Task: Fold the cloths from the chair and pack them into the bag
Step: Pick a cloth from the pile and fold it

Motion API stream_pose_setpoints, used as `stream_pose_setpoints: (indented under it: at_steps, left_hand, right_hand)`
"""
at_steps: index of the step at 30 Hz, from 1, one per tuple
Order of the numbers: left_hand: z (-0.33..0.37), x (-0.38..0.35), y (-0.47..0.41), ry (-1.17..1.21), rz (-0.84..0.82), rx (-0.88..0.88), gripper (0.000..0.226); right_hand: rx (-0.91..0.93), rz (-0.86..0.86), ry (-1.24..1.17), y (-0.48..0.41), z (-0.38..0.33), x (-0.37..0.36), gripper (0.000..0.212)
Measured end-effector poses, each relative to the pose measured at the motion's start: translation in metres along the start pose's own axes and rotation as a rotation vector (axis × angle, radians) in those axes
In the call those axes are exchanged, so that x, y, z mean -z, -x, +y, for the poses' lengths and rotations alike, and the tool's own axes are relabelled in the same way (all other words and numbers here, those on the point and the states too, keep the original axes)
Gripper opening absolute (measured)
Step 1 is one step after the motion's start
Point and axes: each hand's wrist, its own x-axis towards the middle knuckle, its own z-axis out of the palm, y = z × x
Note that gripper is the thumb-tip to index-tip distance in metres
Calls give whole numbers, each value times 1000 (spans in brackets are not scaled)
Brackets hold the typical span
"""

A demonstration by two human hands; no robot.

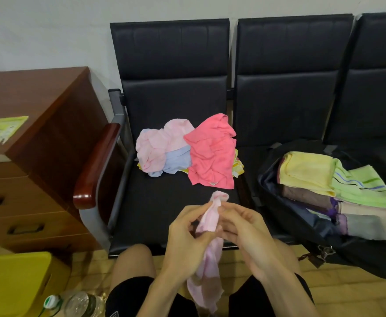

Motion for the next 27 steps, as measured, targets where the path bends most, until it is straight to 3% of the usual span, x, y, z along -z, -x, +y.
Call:
stream_pose_setpoints:
  at_steps: [5,9,12,15,18,21,24,27]
  left_hand:
    - [6,2,-7,62,76,-7,20]
    - [13,17,-25,104,31,4,19]
    - [24,30,-40,101,-99,-28,17]
    - [39,40,-52,88,-297,-66,20]
    - [54,52,-60,12,-445,-104,21]
    - [65,68,-64,-53,-521,-102,22]
    - [59,87,-68,-181,-391,-102,21]
    - [47,92,-63,-220,-259,-71,20]
  right_hand:
    - [29,-49,88,3,-1,2,20]
    - [87,109,75,-3,13,13,11]
    - [79,255,105,-18,27,23,38]
    - [58,72,165,-31,21,33,64]
    - [82,-258,263,-37,3,35,41]
    - [146,-339,489,-42,-20,37,23]
    - [358,-183,521,-41,-50,44,11]
    - [458,-153,470,-29,-65,36,40]
